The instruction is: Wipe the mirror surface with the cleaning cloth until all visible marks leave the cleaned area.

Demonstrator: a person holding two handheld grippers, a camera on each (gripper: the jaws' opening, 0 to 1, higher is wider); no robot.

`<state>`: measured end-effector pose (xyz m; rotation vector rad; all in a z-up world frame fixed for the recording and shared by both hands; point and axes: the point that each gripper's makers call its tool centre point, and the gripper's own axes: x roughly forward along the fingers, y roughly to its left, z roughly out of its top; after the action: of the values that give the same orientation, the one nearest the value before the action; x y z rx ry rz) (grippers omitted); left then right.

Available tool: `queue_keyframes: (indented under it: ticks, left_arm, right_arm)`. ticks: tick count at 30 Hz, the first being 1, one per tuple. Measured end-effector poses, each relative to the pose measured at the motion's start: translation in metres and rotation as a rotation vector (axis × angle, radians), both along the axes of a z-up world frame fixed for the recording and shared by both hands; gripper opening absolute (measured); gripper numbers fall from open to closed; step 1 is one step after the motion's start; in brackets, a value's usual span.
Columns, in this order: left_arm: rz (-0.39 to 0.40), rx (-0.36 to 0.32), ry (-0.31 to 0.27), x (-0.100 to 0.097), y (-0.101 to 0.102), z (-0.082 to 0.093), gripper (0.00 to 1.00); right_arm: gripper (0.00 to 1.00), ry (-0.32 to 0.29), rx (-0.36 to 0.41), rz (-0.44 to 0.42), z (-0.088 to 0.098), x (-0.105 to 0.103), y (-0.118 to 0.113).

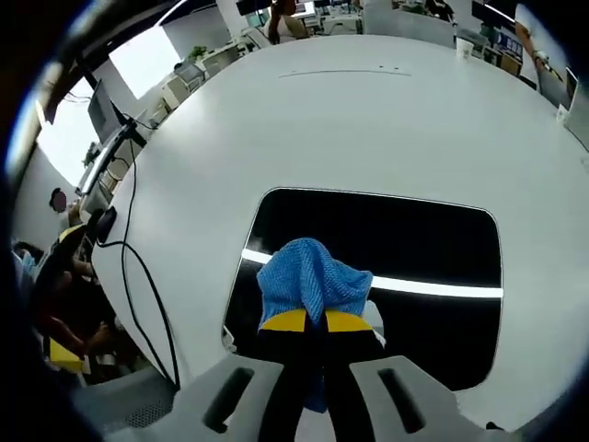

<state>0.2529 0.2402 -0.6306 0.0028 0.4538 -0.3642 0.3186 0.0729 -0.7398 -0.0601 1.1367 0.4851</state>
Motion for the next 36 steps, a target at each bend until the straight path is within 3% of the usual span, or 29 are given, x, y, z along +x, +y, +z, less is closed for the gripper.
queue_keyframes:
  ticks: [36]
  left_arm:
    - [-0.029,0.017,0.011,-0.001,-0.015,-0.006,0.97]
  right_arm:
    - [0.0,0.049,0.021,0.016,0.001,-0.025,0.001]
